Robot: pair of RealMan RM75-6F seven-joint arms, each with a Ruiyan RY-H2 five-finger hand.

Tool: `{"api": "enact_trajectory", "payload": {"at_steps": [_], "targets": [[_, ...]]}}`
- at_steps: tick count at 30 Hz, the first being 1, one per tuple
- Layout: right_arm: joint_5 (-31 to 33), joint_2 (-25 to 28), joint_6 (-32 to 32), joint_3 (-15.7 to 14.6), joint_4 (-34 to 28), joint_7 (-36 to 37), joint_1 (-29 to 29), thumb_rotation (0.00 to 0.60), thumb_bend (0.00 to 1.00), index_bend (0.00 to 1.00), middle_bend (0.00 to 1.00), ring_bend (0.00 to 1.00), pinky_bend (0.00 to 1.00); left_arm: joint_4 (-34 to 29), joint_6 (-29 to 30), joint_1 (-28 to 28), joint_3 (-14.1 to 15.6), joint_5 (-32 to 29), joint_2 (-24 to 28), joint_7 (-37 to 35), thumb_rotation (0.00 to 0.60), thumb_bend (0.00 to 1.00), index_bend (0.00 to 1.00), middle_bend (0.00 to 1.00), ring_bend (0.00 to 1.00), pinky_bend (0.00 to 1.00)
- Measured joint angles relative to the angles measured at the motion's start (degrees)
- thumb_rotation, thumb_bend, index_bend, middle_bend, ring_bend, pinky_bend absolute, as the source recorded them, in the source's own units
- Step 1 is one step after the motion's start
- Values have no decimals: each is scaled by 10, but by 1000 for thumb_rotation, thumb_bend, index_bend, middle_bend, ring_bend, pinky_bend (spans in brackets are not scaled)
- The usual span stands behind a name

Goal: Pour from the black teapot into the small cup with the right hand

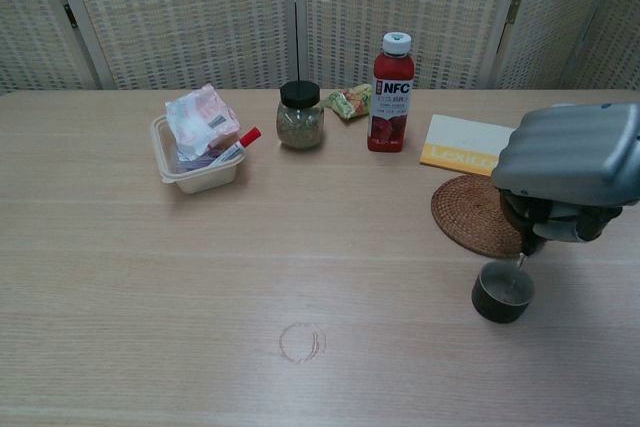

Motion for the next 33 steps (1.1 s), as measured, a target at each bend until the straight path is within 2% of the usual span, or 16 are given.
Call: {"api": "enact_trajectory", "payload": {"at_steps": [9,15,24,33], "targets": [[1,-1,1,-1,-1,5,2,600,656,962,1000,898,411,0,0,0,-1,-1,0,0,600,205,104,0,71,38],[0,-2,-1,4,2,35,-2,600,649,962,1000,898,411,-3,-1,-1,-1,0,1,2,600,206,104,0,71,38],[-12,3,-19,14,12,121,-14,600,646,962,1000,898,411,-9,-3,-2,0,3,2,10,600,205,104,0,71,38],[-17,27,-48,40,22,258,-31,600,644,962,1000,898,411,-18,-3,-3,0,4,7,20,600,205,104,0,71,37]]}}
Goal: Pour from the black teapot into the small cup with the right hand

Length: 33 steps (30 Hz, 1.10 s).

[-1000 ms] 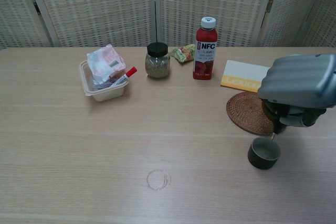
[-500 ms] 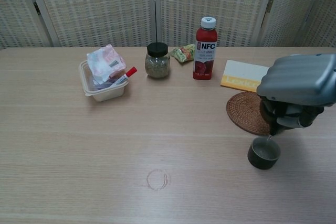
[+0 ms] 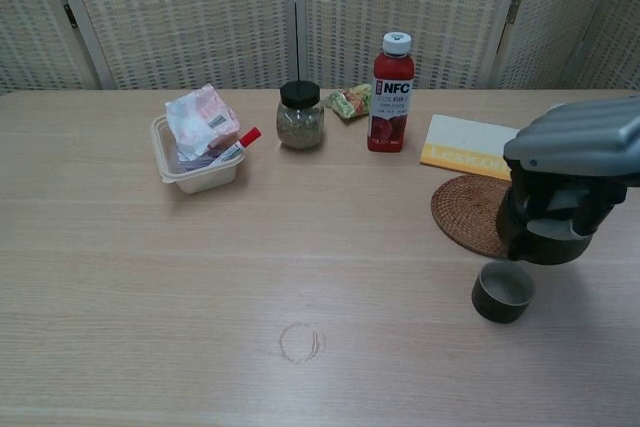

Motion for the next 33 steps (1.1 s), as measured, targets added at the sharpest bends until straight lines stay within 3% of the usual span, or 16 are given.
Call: {"api": "enact_trajectory", "payload": {"at_steps": [9,17,21,26,33], "targets": [[-13,19,-24,39,35,148,-21,600,642,962,1000,898,411,-12,-8,-6,1,4,0,15,600,205,104,0,71,38],[-21,-2,-60,80,130,272,-33,600,604,962,1000,897,411,-21,-13,-8,2,4,1,25,600,205,104,0,71,37],[-26,-24,-73,93,174,301,-34,600,531,962,998,896,411,-24,-15,-9,4,4,0,29,600,205,104,0,71,37],[-31,-52,-91,103,219,320,-33,600,303,961,997,896,411,-26,-16,-10,4,4,1,31,600,205,104,0,71,37],[-30,-79,-102,111,257,326,-27,600,264,962,997,897,411,-24,-19,-10,5,2,-1,29,600,205,104,0,71,37]]}}
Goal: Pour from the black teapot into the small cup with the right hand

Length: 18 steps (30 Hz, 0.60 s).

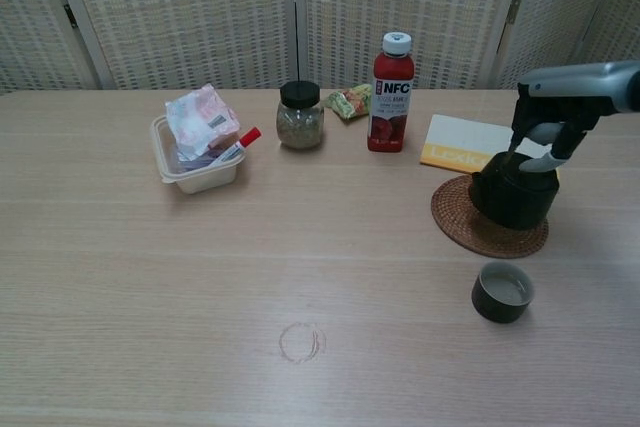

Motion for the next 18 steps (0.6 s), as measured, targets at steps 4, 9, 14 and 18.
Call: {"api": "enact_trajectory", "payload": {"at_steps": [4,9,14,18], "targets": [[4,-15,-5,4,17,-1,4,600,259,961,997,896,411,2,0,0,0,-1,0,-2,600,205,104,0,71,37],[8,-30,-9,7,33,-4,8,600,251,962,997,896,366,3,0,0,0,-1,0,-4,600,205,104,0,71,37],[5,-40,-6,8,44,-13,11,600,210,961,994,895,276,4,-1,0,0,-2,0,-5,600,205,104,0,71,38],[7,-46,-4,9,51,-20,12,600,203,961,991,893,270,5,-1,0,0,-2,-1,-5,600,205,104,0,71,37]]}}
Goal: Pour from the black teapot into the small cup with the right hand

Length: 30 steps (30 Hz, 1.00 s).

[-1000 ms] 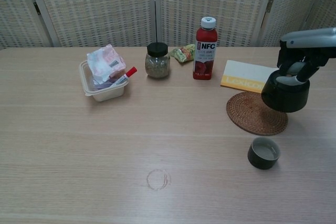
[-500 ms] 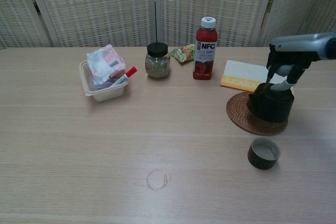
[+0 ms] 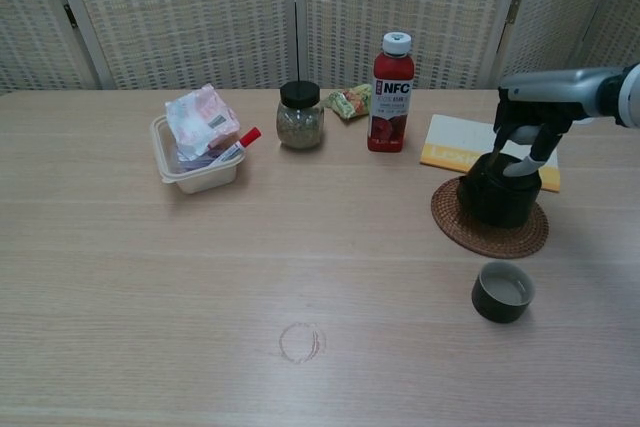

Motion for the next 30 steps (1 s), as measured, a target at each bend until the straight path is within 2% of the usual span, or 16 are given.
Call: {"api": "enact_trajectory", "payload": {"at_steps": [19,21,24,30], "targets": [[22,-25,8,-14,29,-70,4,600,203,962,952,853,240,3,-4,0,2,-2,-2,-1,600,205,104,0,71,37],[25,-26,10,-15,30,-76,4,600,180,961,941,842,229,3,-3,0,2,-3,-2,-2,600,205,104,0,71,38],[31,-27,12,-14,29,-81,5,600,87,962,930,825,209,5,-2,1,2,-3,-2,-3,600,205,104,0,71,37],[34,-28,18,-14,28,-95,5,600,38,961,929,821,202,6,-2,2,3,-2,-3,-5,600,205,104,0,71,37]]}}
